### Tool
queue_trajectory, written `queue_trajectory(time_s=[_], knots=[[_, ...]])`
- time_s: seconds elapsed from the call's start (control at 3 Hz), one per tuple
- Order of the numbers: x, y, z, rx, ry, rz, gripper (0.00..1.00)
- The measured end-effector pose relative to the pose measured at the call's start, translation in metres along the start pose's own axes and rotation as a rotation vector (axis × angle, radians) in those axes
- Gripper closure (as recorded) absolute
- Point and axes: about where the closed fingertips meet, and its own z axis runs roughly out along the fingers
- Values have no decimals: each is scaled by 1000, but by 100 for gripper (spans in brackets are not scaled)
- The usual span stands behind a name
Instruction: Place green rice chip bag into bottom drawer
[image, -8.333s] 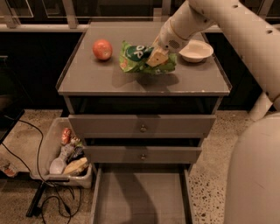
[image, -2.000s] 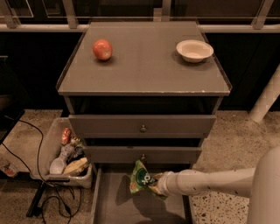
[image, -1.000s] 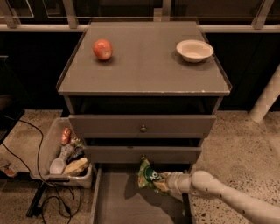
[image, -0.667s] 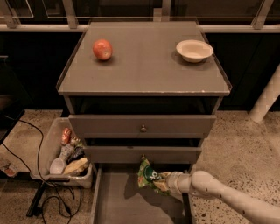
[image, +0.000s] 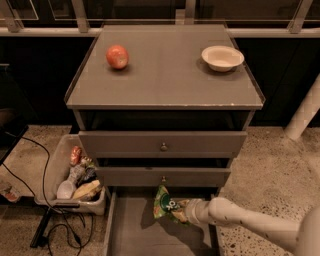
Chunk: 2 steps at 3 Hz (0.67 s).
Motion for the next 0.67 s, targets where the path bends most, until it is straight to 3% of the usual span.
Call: queue_trajectory(time_s=[0.67], knots=[[49, -16, 66, 52, 96, -17, 100]])
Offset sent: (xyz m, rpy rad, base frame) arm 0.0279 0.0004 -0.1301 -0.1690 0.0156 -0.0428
